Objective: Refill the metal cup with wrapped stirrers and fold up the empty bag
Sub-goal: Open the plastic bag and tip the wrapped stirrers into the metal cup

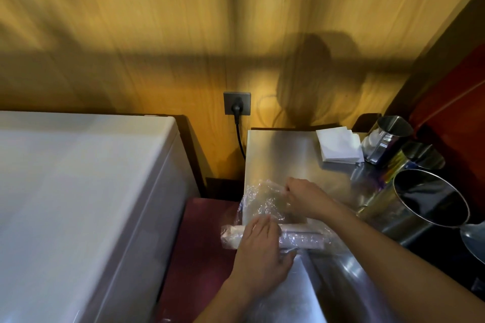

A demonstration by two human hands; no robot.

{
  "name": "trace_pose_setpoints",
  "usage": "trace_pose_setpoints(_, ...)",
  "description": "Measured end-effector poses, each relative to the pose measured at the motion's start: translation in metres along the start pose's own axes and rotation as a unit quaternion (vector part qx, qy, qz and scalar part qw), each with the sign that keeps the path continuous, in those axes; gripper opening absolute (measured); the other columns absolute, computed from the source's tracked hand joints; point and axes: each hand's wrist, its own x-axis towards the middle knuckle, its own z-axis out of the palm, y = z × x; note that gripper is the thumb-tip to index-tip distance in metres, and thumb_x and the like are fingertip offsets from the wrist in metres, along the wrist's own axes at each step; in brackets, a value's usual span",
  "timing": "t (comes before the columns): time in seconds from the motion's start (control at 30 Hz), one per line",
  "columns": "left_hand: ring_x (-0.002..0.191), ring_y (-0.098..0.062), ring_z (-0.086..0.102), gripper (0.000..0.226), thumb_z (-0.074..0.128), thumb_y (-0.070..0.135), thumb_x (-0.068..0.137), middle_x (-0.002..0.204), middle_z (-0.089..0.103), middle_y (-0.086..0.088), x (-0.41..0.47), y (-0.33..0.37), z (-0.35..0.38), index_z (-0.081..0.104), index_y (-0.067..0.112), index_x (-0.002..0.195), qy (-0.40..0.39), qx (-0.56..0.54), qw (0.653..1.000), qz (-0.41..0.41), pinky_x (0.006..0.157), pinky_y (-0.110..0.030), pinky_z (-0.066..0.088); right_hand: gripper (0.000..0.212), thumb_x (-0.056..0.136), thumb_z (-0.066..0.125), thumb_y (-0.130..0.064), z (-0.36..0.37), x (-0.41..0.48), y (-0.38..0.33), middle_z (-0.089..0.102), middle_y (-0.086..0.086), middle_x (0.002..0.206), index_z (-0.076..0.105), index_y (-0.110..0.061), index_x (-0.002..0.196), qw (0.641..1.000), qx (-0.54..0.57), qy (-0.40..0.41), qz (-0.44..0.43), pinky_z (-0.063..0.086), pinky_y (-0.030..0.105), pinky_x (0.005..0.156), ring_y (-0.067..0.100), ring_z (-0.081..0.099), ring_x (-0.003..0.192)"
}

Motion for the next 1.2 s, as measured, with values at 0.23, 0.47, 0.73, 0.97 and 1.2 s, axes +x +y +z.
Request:
trace_pose_setpoints(0.23,0.078,-0.022,0.055,0.018,0.053,0.036,0.08,0.082,0.057,-0.001,-0.004,0.003,-0.005,0.058,0.019,0.076,0.026,0.007,1.0,0.004,0.074,-0.031,0.042,0.011,0.094,0.037,-0.016,-0.026,-0.013,-0.008,0.06,0.026,0.093,0.034,-0.014,0.084,0.996,0.075,0.054,0.002,0.033,0.036,0.062,0.037,0.053,0.077)
trace_pose_setpoints(0.47,0.069,-0.018,0.059,0.019,0.049,0.036,0.082,0.07,0.061,0.004,-0.014,0.007,0.0,0.059,0.02,0.082,0.051,0.025,0.997,0.05,0.079,-0.026,0.035,0.01,0.094,0.039,-0.017,-0.056,-0.017,-0.009,0.06,0.024,0.088,0.04,-0.012,0.086,0.988,0.112,0.105,0.002,0.043,0.041,0.068,0.037,0.055,0.078)
trace_pose_setpoints(0.73,0.109,-0.015,0.062,0.039,0.054,0.047,0.08,0.117,0.068,0.007,-0.043,0.002,0.012,0.065,0.031,0.113,0.014,0.051,0.993,0.101,0.101,-0.031,0.035,0.012,0.093,0.042,-0.017,-0.088,-0.022,-0.005,0.056,0.016,0.082,0.039,-0.013,0.082,0.981,0.117,0.152,0.003,0.034,0.033,0.061,0.035,0.051,0.074)
trace_pose_setpoints(0.97,0.096,-0.014,0.067,0.032,0.06,0.044,0.073,0.102,0.072,0.008,-0.055,0.001,0.016,0.071,0.028,0.098,0.061,0.049,0.988,0.133,0.09,-0.032,0.041,0.017,0.094,0.044,-0.021,-0.098,-0.033,-0.006,0.051,0.004,0.067,0.04,-0.014,0.079,0.978,0.116,0.172,-0.025,0.033,0.033,0.055,0.026,0.049,0.063)
trace_pose_setpoints(1.2,0.091,-0.013,0.056,0.03,0.055,0.033,0.082,0.098,0.069,-0.001,-0.017,0.018,-0.039,0.065,0.016,0.104,0.194,-0.053,0.977,0.065,0.081,-0.025,0.039,0.016,0.094,0.045,-0.025,-0.11,-0.047,-0.015,0.053,0.0,0.067,0.049,-0.012,0.084,0.976,0.128,0.158,-0.078,0.035,0.032,0.054,0.02,0.05,0.061)
